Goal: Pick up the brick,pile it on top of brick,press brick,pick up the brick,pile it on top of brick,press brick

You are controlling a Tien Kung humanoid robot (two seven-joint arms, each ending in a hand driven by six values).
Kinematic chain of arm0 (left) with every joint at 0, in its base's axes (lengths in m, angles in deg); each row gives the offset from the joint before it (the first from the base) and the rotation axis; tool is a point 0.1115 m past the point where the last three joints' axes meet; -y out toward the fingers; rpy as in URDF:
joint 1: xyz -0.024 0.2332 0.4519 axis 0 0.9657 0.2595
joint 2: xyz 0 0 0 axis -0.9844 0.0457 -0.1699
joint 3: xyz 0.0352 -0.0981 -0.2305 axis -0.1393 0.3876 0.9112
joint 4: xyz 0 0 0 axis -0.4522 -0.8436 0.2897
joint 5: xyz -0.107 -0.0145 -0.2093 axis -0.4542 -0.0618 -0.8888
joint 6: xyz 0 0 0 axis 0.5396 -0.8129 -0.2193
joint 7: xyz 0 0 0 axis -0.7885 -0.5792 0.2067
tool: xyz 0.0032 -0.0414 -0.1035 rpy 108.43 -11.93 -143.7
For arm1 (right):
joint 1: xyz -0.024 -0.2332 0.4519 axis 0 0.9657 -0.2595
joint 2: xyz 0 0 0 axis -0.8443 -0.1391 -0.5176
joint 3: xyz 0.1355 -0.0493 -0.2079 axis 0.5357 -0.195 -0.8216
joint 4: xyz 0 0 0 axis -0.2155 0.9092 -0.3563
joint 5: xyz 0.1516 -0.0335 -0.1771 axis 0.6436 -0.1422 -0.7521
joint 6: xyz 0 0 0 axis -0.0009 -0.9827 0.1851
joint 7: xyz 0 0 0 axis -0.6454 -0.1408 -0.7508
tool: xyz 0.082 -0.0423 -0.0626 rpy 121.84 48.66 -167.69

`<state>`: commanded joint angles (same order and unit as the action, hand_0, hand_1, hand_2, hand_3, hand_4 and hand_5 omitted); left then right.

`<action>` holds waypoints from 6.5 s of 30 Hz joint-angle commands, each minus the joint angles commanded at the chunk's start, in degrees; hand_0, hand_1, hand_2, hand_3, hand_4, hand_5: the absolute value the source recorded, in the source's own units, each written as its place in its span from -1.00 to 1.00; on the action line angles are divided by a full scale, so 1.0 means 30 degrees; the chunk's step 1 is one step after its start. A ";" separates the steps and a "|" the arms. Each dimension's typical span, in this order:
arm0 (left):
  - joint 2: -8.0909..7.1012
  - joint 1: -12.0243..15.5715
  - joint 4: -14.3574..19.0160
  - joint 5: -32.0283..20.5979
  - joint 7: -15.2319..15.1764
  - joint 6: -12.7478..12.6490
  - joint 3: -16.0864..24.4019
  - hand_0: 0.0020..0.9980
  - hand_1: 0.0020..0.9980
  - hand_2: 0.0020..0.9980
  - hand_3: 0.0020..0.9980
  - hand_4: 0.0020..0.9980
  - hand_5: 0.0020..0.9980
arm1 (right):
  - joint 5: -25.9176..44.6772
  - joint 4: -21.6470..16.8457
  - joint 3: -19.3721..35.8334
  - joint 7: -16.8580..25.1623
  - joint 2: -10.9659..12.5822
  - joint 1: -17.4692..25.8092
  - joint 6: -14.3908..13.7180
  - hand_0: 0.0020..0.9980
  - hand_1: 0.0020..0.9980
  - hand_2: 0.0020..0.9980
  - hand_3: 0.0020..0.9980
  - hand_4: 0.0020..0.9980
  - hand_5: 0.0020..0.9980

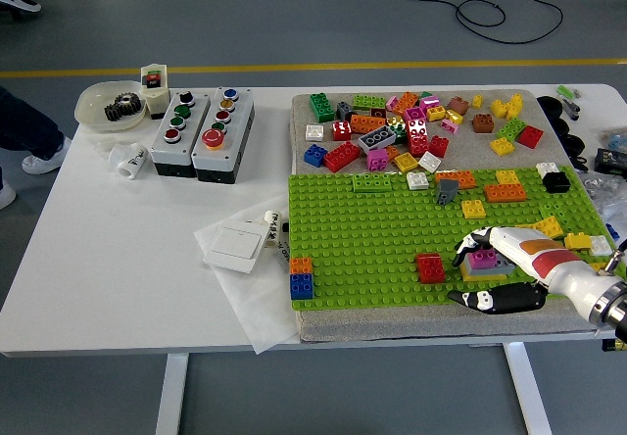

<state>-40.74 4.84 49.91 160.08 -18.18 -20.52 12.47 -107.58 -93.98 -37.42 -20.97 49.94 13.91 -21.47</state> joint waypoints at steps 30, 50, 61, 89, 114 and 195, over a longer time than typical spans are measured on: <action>0.0057 0.0114 0.0000 0.0287 0.0032 0.0023 0.0150 0.53 0.60 0.67 0.24 0.29 0.35 | 0.0404 0.0198 -0.0069 0.0186 -0.0241 0.0109 0.0069 0.38 0.34 0.44 0.12 0.76 0.00; 0.0005 0.0089 0.0000 0.0094 -0.0028 0.0041 -0.0028 0.53 0.60 0.67 0.24 0.29 0.35 | -0.4297 0.0000 0.1938 -0.1752 0.0298 0.0468 0.2021 0.35 0.33 0.42 0.12 0.76 0.01; -0.0024 0.0052 0.0000 0.0039 -0.0043 0.0041 -0.0045 0.53 0.60 0.67 0.24 0.29 0.35 | -0.4787 0.0000 0.1940 -0.1807 0.0354 0.0630 0.2174 0.34 0.32 0.42 0.10 0.77 0.01; -0.0053 0.0051 0.0000 0.0306 -0.0028 0.0081 0.0111 0.52 0.60 0.66 0.24 0.29 0.34 | -0.4638 0.0000 0.1642 -0.1591 0.0546 0.0796 0.1671 0.35 0.32 0.42 0.10 0.79 0.06; -0.0043 0.0133 0.0000 0.0533 -0.0025 0.0116 0.0210 0.52 0.60 0.66 0.24 0.29 0.34 | -0.4344 0.0000 0.1102 -0.1516 0.0512 0.0596 0.1619 0.35 0.32 0.42 0.10 0.80 0.06; -0.0138 0.0174 0.0000 0.0799 0.0121 0.0126 0.0400 0.52 0.59 0.65 0.24 0.30 0.34 | 0.4644 0.0000 0.5245 0.2164 -0.1728 0.1889 -0.7231 0.42 0.37 0.45 0.15 0.78 0.05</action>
<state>-41.15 5.36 49.91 162.47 -17.81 -20.14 13.68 -93.65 -93.98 -21.68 -14.47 44.76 19.58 -43.17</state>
